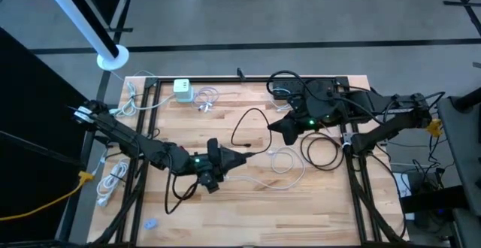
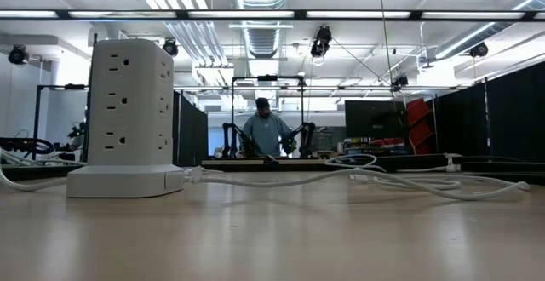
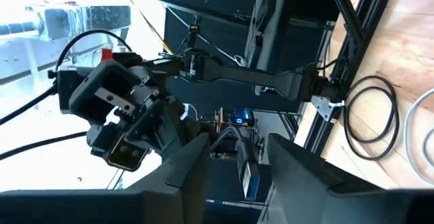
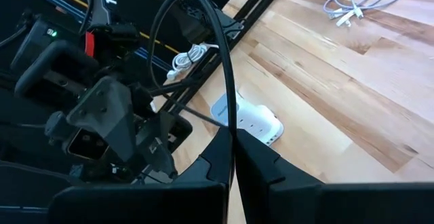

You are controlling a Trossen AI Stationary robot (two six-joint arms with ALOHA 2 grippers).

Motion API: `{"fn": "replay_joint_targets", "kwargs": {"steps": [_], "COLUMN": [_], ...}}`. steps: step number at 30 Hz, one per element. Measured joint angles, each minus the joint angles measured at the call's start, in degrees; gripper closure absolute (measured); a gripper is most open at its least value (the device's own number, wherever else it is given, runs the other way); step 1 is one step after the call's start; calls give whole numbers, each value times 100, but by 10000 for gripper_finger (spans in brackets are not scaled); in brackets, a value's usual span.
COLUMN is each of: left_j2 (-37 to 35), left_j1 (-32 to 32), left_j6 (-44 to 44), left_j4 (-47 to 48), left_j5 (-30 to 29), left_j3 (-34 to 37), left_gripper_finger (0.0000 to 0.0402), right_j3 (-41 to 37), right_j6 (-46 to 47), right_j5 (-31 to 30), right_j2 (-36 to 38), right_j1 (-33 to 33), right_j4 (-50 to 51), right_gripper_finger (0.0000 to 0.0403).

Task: Insert USB
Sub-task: Insert the bottom black charger cable into the bottom white outlet extension

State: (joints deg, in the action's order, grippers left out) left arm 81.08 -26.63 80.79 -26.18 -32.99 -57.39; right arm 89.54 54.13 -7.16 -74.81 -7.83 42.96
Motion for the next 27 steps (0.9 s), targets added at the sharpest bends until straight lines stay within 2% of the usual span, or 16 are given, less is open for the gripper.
{"fn": "replay_joint_targets", "kwargs": {"steps": [9,17,23,27], "left_j2": [0,0,-2,-2], "left_j1": [7,7,7,7], "left_j6": [-26,111,-540,-683], "left_j4": [-47,-45,-125,-130], "left_j5": [-233,-278,-641,-676], "left_j3": [0,0,0,0], "left_gripper_finger": [350,360,387,387], "right_j3": [0,1,2,2], "right_j6": [-11,-11,-33,-126], "right_j5": [121,142,187,273], "right_j2": [0,0,0,0], "right_j1": [-1,-1,-1,-1], "right_j4": [-2,-2,-2,-3], "right_gripper_finger": [403,403,403,403]}}
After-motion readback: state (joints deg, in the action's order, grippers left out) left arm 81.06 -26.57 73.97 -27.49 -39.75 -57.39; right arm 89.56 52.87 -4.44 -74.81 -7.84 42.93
